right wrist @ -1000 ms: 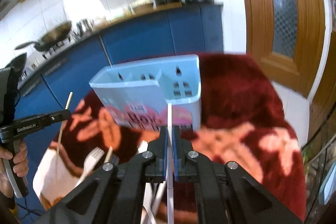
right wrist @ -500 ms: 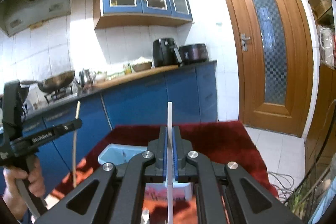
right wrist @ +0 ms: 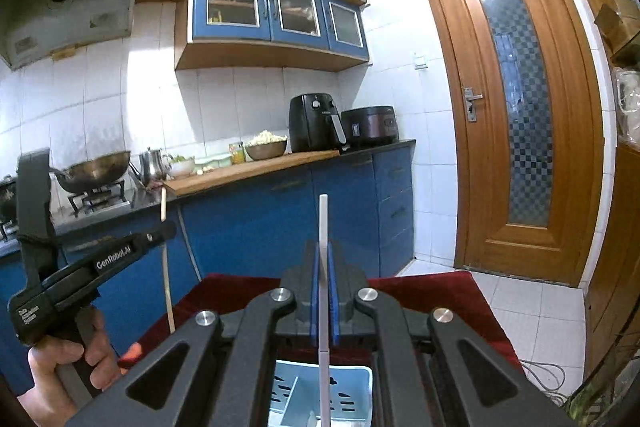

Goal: Organize utensils
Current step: 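Carry both chopsticks over the blue Box holder and open both tools to drop them in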

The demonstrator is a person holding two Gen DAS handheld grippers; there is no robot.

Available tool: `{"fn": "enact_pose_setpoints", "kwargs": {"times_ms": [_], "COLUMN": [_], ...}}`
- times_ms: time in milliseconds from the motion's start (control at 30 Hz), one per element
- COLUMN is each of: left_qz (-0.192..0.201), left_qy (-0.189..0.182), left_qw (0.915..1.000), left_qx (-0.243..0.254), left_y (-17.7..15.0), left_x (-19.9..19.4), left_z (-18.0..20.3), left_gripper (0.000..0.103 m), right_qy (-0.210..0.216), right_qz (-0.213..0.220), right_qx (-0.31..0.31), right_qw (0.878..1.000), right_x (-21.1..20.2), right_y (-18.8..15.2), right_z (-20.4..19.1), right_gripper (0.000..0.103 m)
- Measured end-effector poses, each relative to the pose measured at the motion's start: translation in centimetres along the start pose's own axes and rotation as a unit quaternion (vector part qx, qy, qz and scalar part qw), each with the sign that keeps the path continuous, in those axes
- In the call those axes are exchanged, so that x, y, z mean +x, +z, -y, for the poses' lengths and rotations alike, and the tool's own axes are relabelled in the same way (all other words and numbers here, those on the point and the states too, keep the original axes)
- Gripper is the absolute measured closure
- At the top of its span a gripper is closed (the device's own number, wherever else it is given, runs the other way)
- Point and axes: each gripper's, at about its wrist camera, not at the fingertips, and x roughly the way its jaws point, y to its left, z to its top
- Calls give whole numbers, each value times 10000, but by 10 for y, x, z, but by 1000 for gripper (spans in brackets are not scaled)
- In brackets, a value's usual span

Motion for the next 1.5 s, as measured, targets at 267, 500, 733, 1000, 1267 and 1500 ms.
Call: {"fn": "enact_pose_setpoints", "kwargs": {"times_ms": [267, 500, 733, 1000, 1267, 1500], "left_qz": [322, 146, -38, -344, -520, -611], "left_qy": [290, 287, 401, 266, 97, -11], "left_qw": [9980, 9971, 9959, 9951, 9944, 9940], "left_qx": [462, 695, 816, 887, 920, 908], "left_y": [-34, -55, -67, -71, -65, -51], "left_x": [2, -1, -5, -6, -19, -43], "left_z": [2, 2, -2, -1, 0, -1], "left_gripper": [99, 99, 98, 82, 77, 77], "right_qy": [11, 10, 128, 188, 344, 413], "right_qz": [-351, -641, -836, -723, -579, -468], "right_qx": [34, 234, 297, 368, 413, 502], "right_qw": [9994, 9977, 9960, 9965, 9969, 9968], "right_x": [29, 38, 37, 29, 16, -9], "right_y": [-30, -48, -54, -53, -45, -36], "right_z": [8, 19, 19, 17, 10, 4], "right_gripper": [97, 97, 97, 71, 69, 68]}}
